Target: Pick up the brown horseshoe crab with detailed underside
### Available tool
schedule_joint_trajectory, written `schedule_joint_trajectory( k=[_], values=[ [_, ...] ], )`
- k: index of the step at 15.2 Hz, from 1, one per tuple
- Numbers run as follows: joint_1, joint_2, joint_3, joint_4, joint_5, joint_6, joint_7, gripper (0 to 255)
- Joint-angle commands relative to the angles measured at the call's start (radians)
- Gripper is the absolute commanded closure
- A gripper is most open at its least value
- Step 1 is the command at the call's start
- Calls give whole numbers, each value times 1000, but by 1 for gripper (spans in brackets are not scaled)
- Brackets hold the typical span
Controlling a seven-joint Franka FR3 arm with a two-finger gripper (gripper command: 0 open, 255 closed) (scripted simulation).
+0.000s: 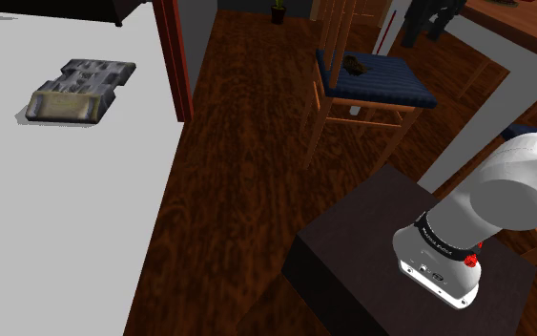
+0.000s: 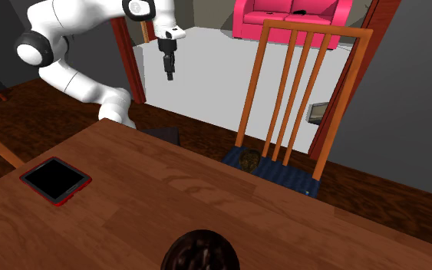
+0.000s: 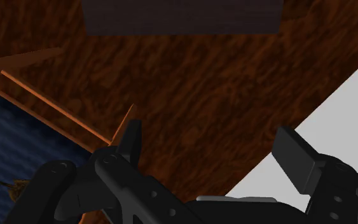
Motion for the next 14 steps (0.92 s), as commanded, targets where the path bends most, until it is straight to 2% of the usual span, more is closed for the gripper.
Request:
schedule_joint_trajectory(
  k=[1,8,14],
  values=[
    [0,0,0,0,0,0,0,0],
    [3,0,-168,-108,-134,144,-271,0],
    [9,75,-322,-136,-231,291,-497,0]
  ],
)
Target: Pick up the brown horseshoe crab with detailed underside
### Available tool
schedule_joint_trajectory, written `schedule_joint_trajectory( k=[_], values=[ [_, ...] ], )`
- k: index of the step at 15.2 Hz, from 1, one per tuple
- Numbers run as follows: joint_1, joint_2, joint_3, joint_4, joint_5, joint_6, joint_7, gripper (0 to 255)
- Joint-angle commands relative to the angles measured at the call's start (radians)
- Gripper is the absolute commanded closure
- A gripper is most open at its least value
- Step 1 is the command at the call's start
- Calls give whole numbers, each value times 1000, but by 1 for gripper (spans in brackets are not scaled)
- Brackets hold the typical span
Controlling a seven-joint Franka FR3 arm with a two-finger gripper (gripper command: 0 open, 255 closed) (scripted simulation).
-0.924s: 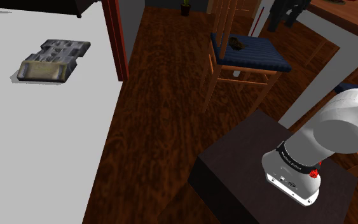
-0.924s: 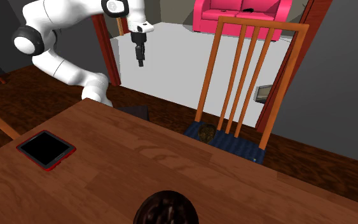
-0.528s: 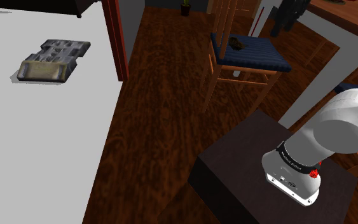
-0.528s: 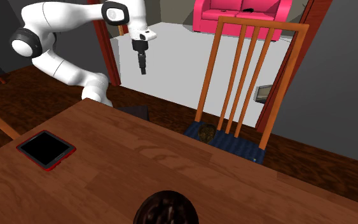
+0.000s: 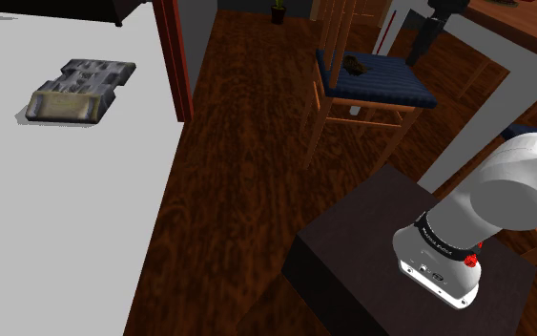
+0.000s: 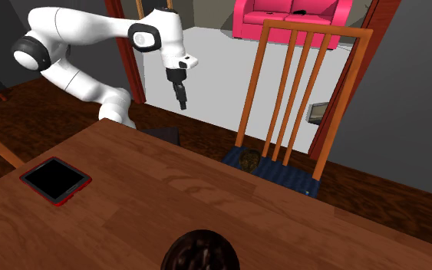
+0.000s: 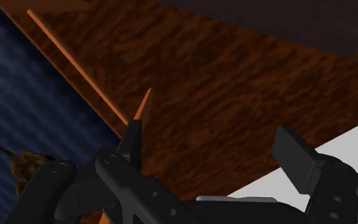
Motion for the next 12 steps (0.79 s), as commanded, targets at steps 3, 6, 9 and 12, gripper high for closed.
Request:
schedule_joint_trajectory(
  k=[3,6,9,12],
  values=[
    [14,78,-105,10,-49,102,-154,0],
    [35,156,-187,34,-68,181,-267,0],
    [65,249,-271,74,-66,259,-387,0],
    [105,356,-357,126,-36,333,-516,0]
  ],
)
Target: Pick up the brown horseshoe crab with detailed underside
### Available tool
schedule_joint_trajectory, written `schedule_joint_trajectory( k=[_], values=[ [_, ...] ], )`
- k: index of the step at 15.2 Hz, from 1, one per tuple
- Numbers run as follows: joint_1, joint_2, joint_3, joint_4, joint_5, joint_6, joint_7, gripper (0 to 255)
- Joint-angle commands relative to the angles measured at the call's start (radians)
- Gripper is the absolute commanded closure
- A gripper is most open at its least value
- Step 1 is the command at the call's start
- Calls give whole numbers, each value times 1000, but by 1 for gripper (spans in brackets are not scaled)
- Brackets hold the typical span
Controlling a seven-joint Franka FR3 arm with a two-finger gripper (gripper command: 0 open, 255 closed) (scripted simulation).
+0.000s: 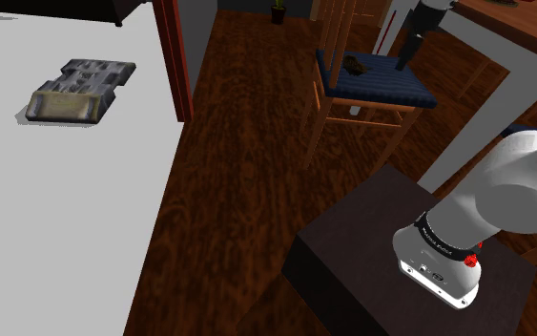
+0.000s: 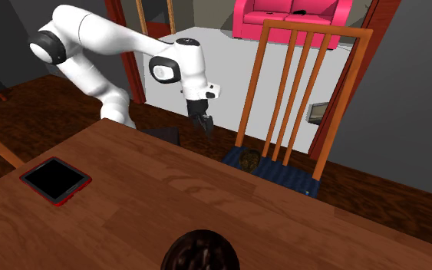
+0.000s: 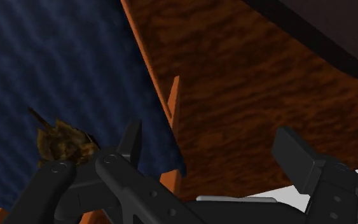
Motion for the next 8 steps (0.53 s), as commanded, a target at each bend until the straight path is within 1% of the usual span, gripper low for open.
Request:
schedule_joint_trajectory(
  k=[1,3,5,8],
  values=[
    [25,65,-55,36,25,42,-93,0],
    [58,150,-114,82,74,85,-192,0],
    [88,244,-171,134,145,122,-303,0],
    [114,407,-238,225,299,159,-492,0]
  ],
)
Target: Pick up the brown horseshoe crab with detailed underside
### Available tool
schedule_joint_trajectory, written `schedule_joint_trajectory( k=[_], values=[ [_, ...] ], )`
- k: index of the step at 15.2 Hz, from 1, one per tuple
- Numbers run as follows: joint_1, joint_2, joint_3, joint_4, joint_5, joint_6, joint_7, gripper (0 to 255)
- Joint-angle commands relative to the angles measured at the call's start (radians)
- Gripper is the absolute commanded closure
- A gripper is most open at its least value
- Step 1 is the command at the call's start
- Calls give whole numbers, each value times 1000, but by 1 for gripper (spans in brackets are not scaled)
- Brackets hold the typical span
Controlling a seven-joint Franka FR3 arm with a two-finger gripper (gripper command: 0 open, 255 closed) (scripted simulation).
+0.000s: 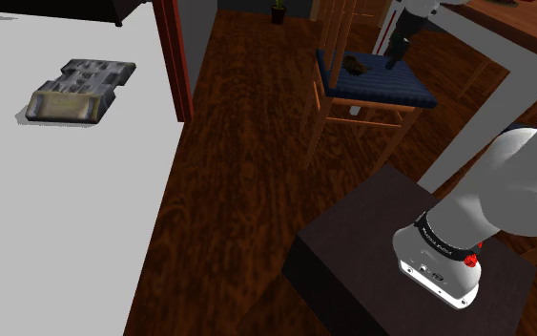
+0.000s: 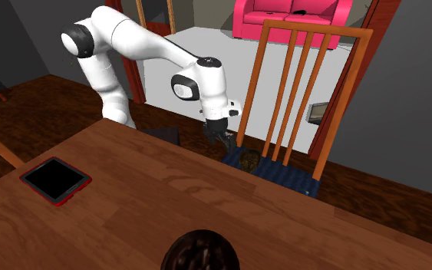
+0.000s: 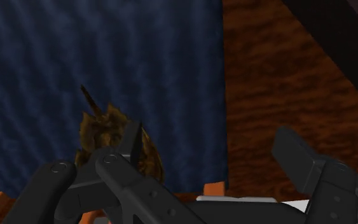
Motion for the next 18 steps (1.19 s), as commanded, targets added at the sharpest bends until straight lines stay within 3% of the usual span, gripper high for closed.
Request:
schedule_joint_trajectory(
  k=[1,4,8,18],
  values=[
    [3,115,-34,65,117,19,-141,0],
    [-55,285,-18,180,288,11,-322,0],
    [-178,474,60,358,440,-24,-491,0],
    [-198,517,91,313,486,53,-525,0]
  ],
)
